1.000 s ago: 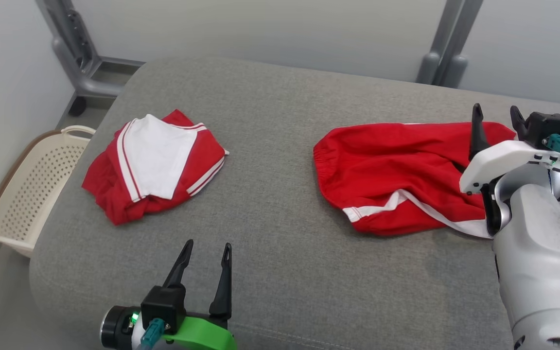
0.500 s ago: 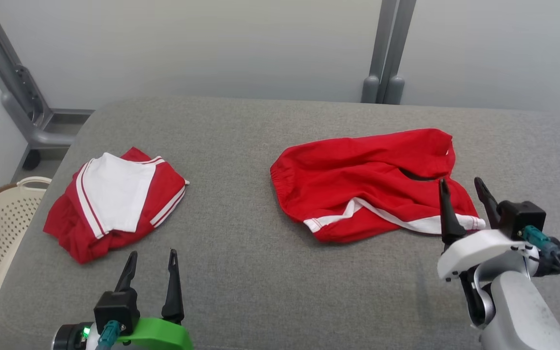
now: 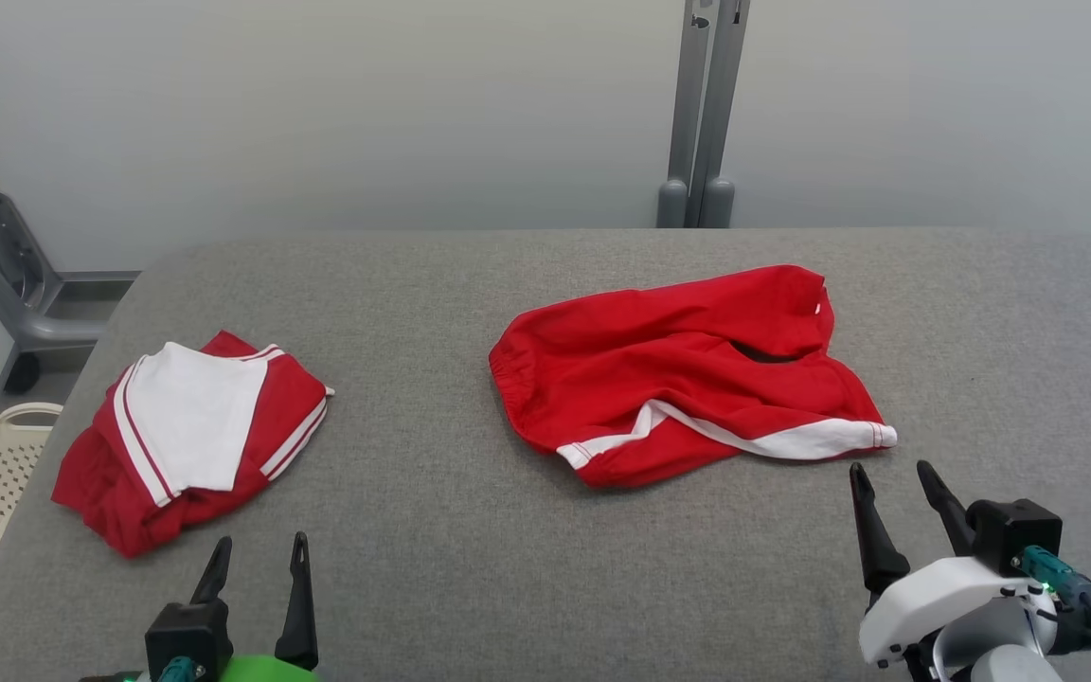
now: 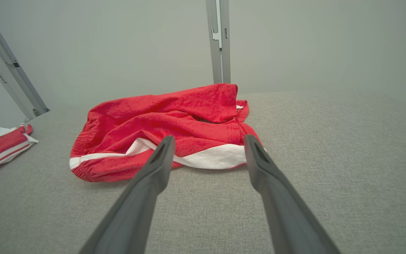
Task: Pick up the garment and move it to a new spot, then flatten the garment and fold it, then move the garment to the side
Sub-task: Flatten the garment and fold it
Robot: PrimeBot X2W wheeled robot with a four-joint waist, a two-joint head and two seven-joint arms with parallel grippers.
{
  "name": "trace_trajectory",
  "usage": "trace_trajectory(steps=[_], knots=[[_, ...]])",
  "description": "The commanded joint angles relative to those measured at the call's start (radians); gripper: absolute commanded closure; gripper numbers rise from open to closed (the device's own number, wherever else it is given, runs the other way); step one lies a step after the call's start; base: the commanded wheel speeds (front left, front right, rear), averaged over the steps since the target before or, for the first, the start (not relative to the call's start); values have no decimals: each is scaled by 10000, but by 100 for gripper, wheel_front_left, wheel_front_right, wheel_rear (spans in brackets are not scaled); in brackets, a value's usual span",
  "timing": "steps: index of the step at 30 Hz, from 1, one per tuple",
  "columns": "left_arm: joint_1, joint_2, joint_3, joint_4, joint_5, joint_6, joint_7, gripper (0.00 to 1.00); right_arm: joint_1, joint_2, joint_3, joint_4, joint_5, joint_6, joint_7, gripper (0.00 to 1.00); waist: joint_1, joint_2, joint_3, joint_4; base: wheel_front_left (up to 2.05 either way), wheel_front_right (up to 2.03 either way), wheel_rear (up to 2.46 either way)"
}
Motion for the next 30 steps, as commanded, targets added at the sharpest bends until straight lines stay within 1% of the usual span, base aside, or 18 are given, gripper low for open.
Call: trace_trajectory(steps=[1, 6, 15, 19, 22, 26, 27, 30], knots=[[217, 92, 78, 68, -113, 16, -40, 0, 230, -27, 30, -90, -53, -12, 109, 0, 0, 0, -28, -59, 0, 0, 0], [329, 172, 134, 215, -205, 19, -81, 0, 466, -32, 149, -267, -43, -12, 354, 0, 0, 0, -33, -120, 0, 0, 0], [263, 158, 3, 311, -227, -3, -114, 0, 541, -30, 80, -492, -102, -12, 477, 0, 0, 0, 8, -130, 0, 0, 0], [-18, 116, -152, 278, -258, -50, 174, 0, 382, -30, 59, -610, -331, -12, 837, 0, 0, 0, 85, -173, 0, 0, 0], [-286, -14, -332, 256, -416, -228, 799, 0, 204, -27, 25, -706, -740, -12, 1532, 0, 0, 0, 148, -190, 0, 0, 0], [-910, -254, -658, 148, -737, -420, 2271, 0, -150, -28, 0, -888, -1417, -12, 3033, 0, 0, 0, 279, -201, 0, 0, 0], [-910, -254, -658, 148, -737, -420, 2271, 0, -150, -28, 0, -888, -1417, -12, 3033, 0, 0, 0, 279, -201, 0, 0, 0], [-1422, -635, -904, 6, -1066, -461, 3452, 0, -477, -33, -84, -1096, -1762, -12, 4089, 0, 0, 0, 426, -234, 0, 0, 0]])
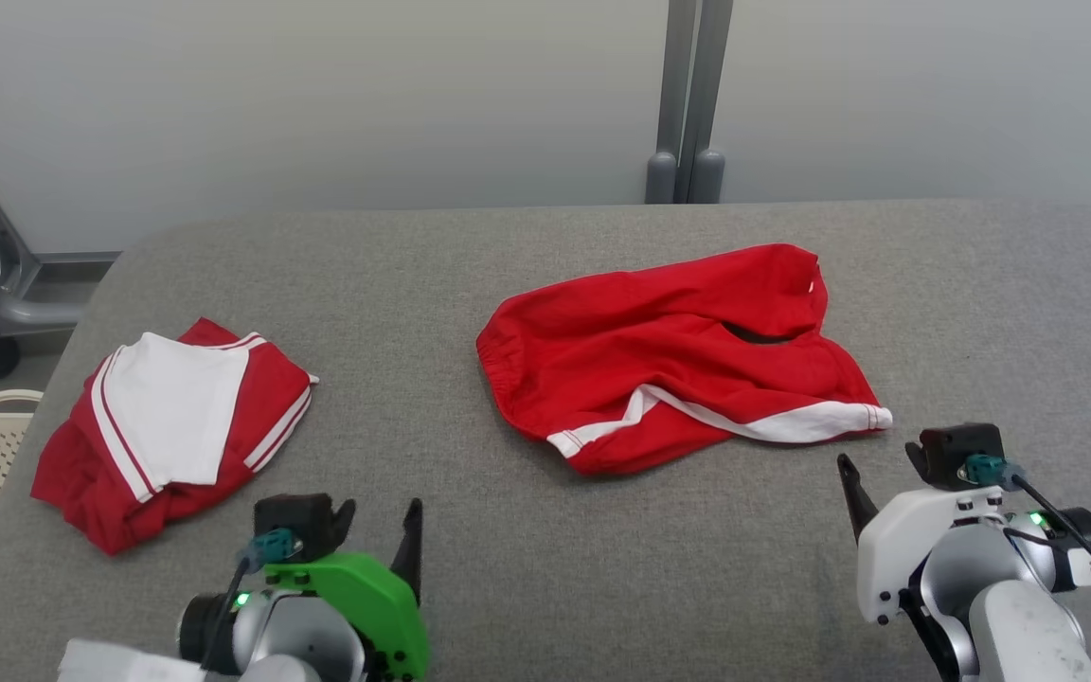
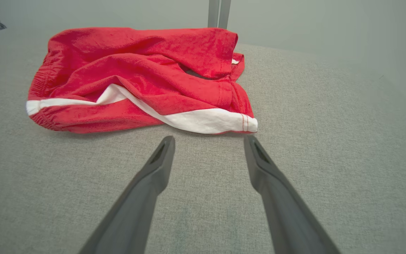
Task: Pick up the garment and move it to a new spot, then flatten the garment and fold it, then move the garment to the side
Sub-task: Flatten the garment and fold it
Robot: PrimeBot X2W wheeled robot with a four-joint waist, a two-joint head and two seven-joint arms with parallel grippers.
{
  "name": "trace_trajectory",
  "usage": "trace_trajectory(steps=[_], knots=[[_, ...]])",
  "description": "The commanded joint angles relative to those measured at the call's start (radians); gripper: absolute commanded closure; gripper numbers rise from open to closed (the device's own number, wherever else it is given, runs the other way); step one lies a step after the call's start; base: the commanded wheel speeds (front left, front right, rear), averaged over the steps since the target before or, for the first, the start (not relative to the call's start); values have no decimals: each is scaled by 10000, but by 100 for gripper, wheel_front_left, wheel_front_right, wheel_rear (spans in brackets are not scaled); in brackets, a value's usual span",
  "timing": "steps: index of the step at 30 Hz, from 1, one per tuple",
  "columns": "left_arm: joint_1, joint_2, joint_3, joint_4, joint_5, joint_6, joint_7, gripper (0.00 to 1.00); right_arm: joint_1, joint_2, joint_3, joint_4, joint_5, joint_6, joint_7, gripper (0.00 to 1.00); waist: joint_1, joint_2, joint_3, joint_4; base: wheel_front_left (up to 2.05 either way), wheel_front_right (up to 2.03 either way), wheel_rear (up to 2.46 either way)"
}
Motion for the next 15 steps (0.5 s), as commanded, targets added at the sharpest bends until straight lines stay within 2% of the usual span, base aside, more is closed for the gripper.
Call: trace_trajectory(steps=[1, 7, 10, 15], knots=[[-207, -76, -93, -5, -63, -50, 231, 0, -143, -29, 6, -78, -207, -12, 170, 0, 0, 0, 100, -26, 0, 0, 0], [-1164, -711, -739, 330, -500, -114, 1972, 0, -937, -31, -118, -156, -885, -12, 1356, 0, 0, 0, 469, -135, 0, 0, 0], [-1690, -916, -1064, 624, -715, -101, 2400, 0, -1337, -122, -182, 72, -1197, -12, 1572, 0, 0, 0, 679, -197, 0, 0, 0], [-2779, -1077, -1267, 1345, -1353, 176, 2830, 0, -2127, -308, -80, 551, -1427, -12, 1729, 0, 0, 0, 1201, -400, 0, 0, 0]])
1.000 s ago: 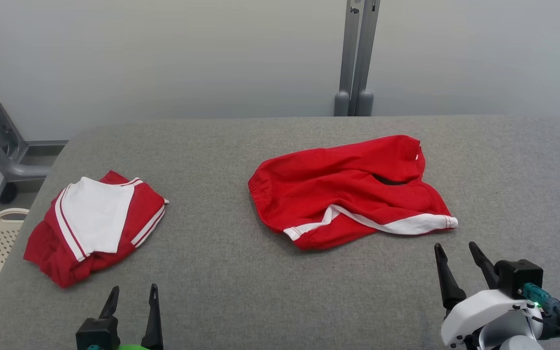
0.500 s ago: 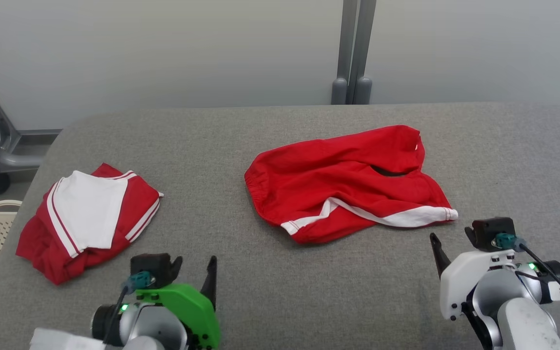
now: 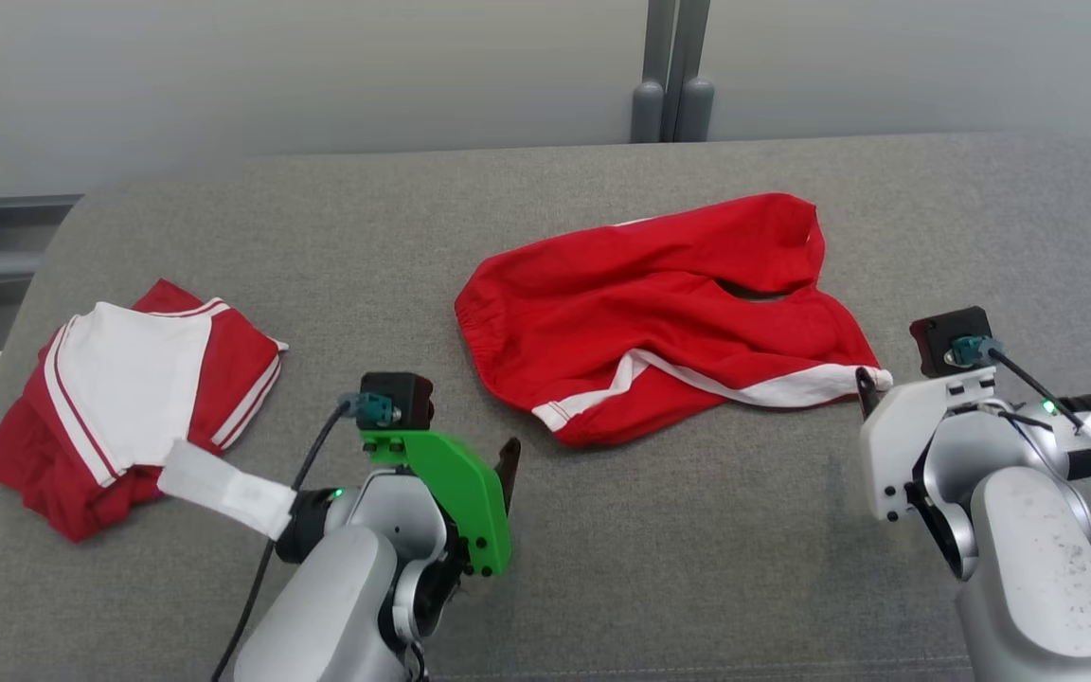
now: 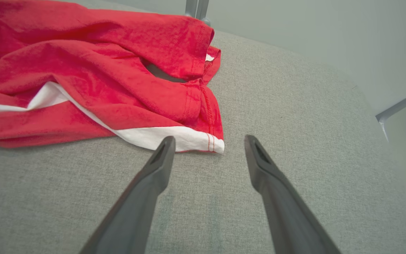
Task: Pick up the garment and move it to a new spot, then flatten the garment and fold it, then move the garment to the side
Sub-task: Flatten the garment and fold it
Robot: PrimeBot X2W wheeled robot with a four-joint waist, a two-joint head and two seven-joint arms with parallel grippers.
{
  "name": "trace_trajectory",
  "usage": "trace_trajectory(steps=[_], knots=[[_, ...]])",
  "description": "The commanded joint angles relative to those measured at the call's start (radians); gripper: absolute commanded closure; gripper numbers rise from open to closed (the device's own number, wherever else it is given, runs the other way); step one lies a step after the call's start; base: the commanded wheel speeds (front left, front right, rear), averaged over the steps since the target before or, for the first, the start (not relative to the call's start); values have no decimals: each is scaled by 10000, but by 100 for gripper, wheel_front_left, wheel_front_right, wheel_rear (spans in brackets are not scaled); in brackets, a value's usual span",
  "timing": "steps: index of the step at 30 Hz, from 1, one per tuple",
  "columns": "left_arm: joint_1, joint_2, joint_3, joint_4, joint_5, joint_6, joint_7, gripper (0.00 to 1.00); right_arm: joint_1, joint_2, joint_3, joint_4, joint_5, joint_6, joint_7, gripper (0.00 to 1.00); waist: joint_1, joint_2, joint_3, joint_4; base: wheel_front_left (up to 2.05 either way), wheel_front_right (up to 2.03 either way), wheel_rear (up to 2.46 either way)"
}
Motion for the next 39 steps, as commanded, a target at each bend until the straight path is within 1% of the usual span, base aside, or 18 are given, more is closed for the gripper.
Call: trace_trajectory(steps=[1, 6, 9, 16, 22, 23, 24, 25, 26, 27, 28, 29, 32, 34, 36, 39], knots=[[-324, -4, -29, 123, -155, 98, 81, 0, -186, -54, 16, 99, -80, -12, -1, 0, 0, 0, 347, -192, 0, 0, 0], [-1370, -5, -646, 653, -1500, 634, 644, 0, -907, -150, 12, 605, -196, -12, -88, 0, 0, 0, 847, -417, 0, 0, 0], [-1932, -5, -991, 878, -2075, 896, 616, 0, -1256, -143, 83, 889, -249, -12, -196, 0, 0, 0, 1104, -536, 0, 0, 0], [-2724, -1, -1614, 1645, -2725, 1228, 561, 0, -1738, -95, 239, 1520, -363, -14, -432, 0, 0, 0, 1411, -657, 0, 0, 0], [-3018, -2, -1828, 2106, -3264, 1398, 276, 0, -2056, -81, 279, 2081, -506, -12, -591, 0, 0, 0, 1577, -683, 0, 0, 0], [-3065, -2, -1869, 2186, -3326, 1422, 232, 1, -2102, -74, 306, 2208, -531, -12, -594, 0, 0, 0, 1606, -680, 0, 0, 0], [-3117, -4, -1940, 2280, -3338, 1448, 215, 21, -2128, -62, 320, 2341, -483, -14, -573, 0, 0, 0, 1633, -675, 0, 0, 0], [-3166, -4, -1983, 2344, -3389, 1439, 173, 47, -2151, -58, 312, 2454, -438, -12, -549, 0, 0, 0, 1657, -665, 0, 0, 0], [-3211, -2, -2024, 2394, -3454, 1418, 143, 56, -2166, -63, 305, 2590, -428, -14, -514, 0, 0, 0, 1681, -647, 0, 0, 0], [-3211, -2, -2024, 2394, -3454, 1418, 143, 56, -2166, -63, 305, 2590, -428, -14, -514, 0, 0, 0, 1681, -647, 0, 0, 0], [-3243, -2, -2078, 2441, -3484, 1395, 120, 63, -2194, -66, 295, 2671, -399, -14, -522, 0, 0, 0, 1702, -625, 0, 0, 0], [-3269, -1, -2130, 2485, -3530, 1377, 99, 64, -2235, -70, 276, 2749, -378, -12, -562, 0, 0, 0, 1719, -609, 0, 0, 0], [-3372, -3, -2259, 2601, -3688, 1351, 9, 60, -2318, -87, 243, 2950, -338, -14, -705, 0, 0, 0, 1764, -573, 0, 0, 0], [-3437, -3, -2312, 2678, -3796, 1345, -57, 62, -2398, -88, 207, 3142, -297, -14, -721, 0, 0, 0, 1791, -550, 0, 0, 0], [-3479, -3, -2377, 2738, -3889, 1331, -104, 67, -2509, -81, 121, 3366, -226, -12, -683, 0, 0, 0, 1822, -520, 0, 0, 0], [-3549, -3, -2503, 2791, -4048, 1307, -180, 69, -2674, -87, -6, 3668, -176, -12, -754, 0, 0, 0, 1882, -472, 0, 0, 0]])
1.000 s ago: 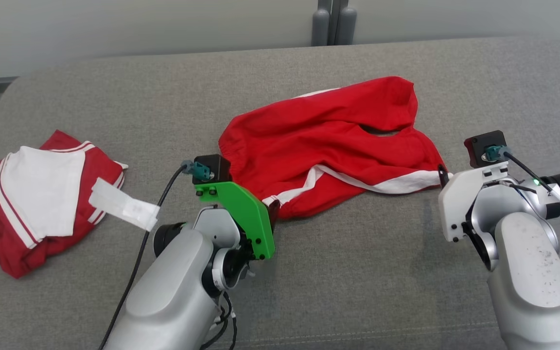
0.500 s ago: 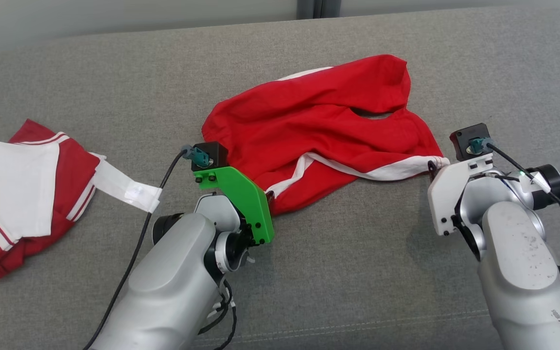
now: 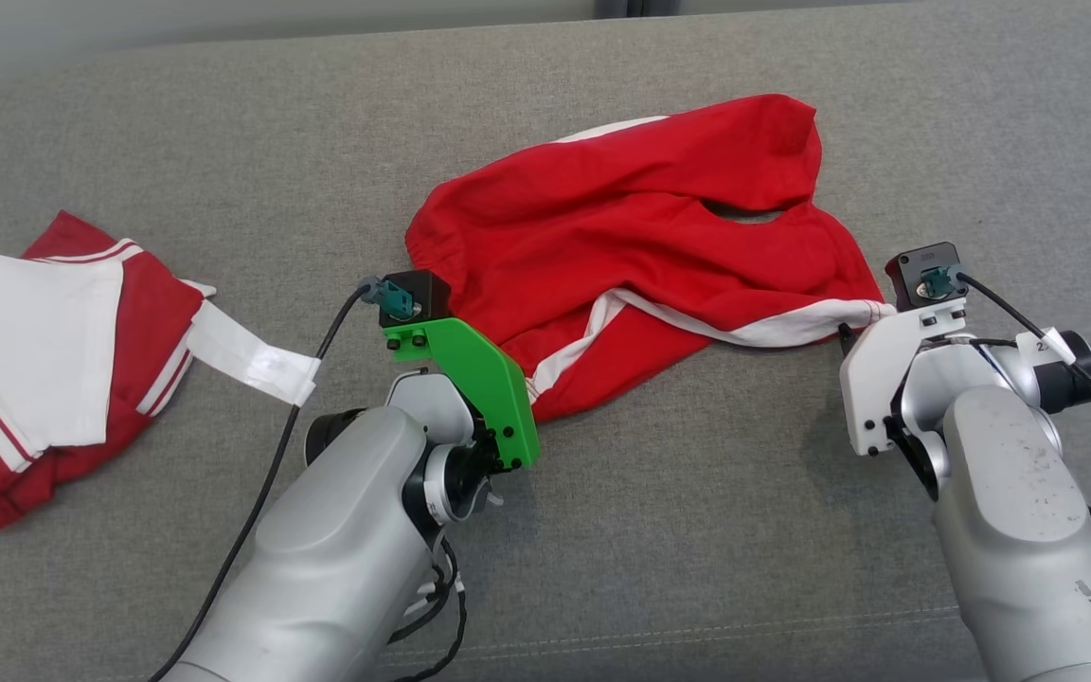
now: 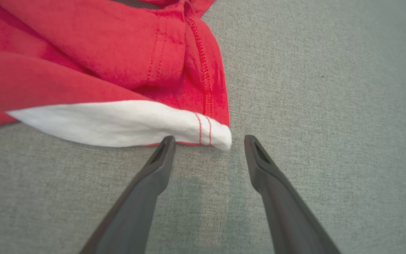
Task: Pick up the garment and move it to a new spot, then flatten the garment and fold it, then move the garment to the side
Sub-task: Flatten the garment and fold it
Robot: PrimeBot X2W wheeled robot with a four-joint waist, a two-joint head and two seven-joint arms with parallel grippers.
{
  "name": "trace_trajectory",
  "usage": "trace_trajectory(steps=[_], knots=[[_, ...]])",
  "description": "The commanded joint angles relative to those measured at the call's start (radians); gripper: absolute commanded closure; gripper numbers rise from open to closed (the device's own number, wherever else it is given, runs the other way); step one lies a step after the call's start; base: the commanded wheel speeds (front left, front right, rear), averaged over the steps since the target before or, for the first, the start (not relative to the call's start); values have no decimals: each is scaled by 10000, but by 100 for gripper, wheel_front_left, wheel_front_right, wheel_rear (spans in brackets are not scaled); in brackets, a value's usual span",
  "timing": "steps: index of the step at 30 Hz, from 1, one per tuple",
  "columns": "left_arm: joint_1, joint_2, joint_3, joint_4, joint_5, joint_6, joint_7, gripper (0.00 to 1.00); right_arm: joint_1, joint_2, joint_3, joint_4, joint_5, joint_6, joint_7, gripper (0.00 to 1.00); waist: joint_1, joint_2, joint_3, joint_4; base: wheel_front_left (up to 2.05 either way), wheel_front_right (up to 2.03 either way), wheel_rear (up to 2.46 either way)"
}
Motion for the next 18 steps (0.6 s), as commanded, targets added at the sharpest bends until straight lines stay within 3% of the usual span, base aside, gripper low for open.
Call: trace_trajectory(steps=[1, 6, 9, 11, 13, 16, 18], knots=[[-175, 35, -65, 25, -165, -40, -58, 66, -158, -23, -29, 105, 55, -12, -116, 0, -1, 0, 48, 40, 0, 0, 0], [-176, 35, -243, -92, -722, -103, 57, 47, -310, -1, -63, 425, 101, -14, -322, 0, -1, 0, 150, 94, 0, 0, 0], [-123, 35, -382, -122, -980, -55, 188, 23, -344, 14, -79, 564, 115, -14, -422, 0, -1, 0, 172, 117, 0, 0, 0], [-121, 34, -491, -82, -1056, -26, 278, 12, -394, 4, -115, 624, 88, -14, -478, 0, -1, 0, 167, 144, 0, 0, 0], [-121, 35, -546, -46, -1080, -74, 309, 10, -424, -14, -153, 671, 50, -12, -511, 0, -1, 0, 145, 172, 0, 0, 0], [-40, 32, -609, -90, -1254, -161, 391, 19, -438, -13, -215, 748, 11, -14, -541, 0, -1, 0, 110, 191, 0, 0, 0], [36, 34, -663, -187, -1432, -206, 464, 37, -455, 8, -268, 799, 21, -12, -542, 0, -1, 0, 98, 195, 0, 0, 0]])
